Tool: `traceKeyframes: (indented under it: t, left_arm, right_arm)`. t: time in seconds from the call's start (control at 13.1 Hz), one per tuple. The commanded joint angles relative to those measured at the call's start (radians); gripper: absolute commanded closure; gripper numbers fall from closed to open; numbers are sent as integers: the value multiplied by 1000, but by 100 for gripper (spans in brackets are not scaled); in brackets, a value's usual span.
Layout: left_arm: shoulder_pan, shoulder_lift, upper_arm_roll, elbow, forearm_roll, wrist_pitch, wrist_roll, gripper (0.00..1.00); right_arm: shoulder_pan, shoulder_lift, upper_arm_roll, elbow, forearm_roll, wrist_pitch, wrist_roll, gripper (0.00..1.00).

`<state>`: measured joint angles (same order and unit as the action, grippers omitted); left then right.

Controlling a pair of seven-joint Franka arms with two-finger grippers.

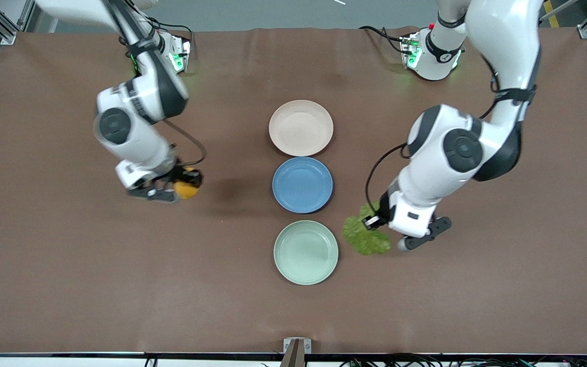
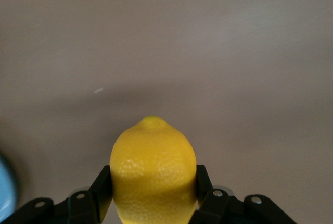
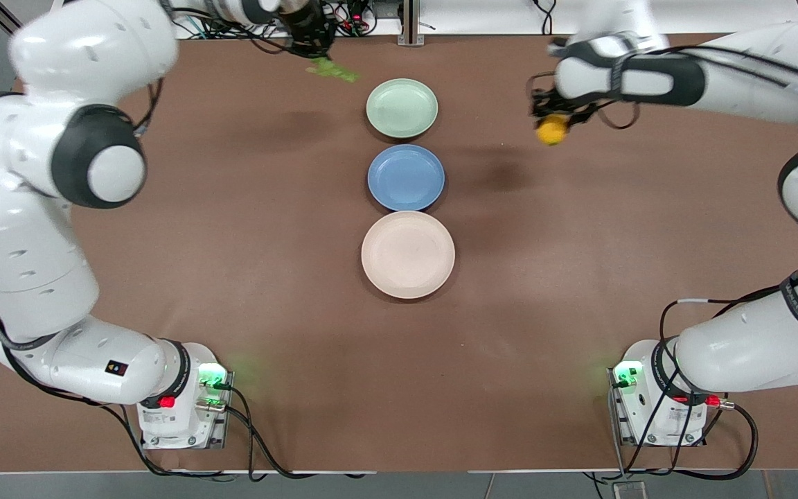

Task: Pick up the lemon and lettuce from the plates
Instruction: 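Lift the lemon with the right gripper while the left gripper carries the lettuce, then release the lemon with the right gripper while the left gripper releases the lettuce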

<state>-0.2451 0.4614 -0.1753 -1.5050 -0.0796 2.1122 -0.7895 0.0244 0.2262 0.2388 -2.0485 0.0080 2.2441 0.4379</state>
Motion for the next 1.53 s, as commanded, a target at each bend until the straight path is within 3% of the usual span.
traceKeyframes:
  t: [0.0,0.31,0.61,0.76,1.15,1.22,1.3,1.38,1.45]
  left_arm:
    - [125,-174,-61,-295,-11,28,184,100]
    - [196,-242,-64,-600,-11,277,343,100]
    - [266,-231,-64,-817,-8,542,502,100]
    - [286,-205,-62,-854,-5,598,545,100]
    - [340,-181,-62,-854,1,595,677,95]
    - [340,-181,-62,-851,1,594,681,76]
    - [340,-188,-62,-845,1,591,679,32]
    - [340,-202,-62,-842,1,580,684,0]
    - [340,-234,-62,-837,1,544,684,0]
  right_arm:
    - [-107,-1,24,-21,18,2,-98,100]
    - [-227,42,22,-30,15,12,-264,100]
    - [-278,114,22,-30,10,70,-324,100]
    - [-271,157,22,-30,10,104,-326,100]
    - [-253,214,24,-30,10,140,-326,100]
    - [-251,225,24,-30,9,141,-326,99]
    - [-248,229,24,-28,10,141,-326,99]
    - [-247,237,24,-28,9,141,-326,98]
    - [-247,246,24,-25,9,141,-326,96]
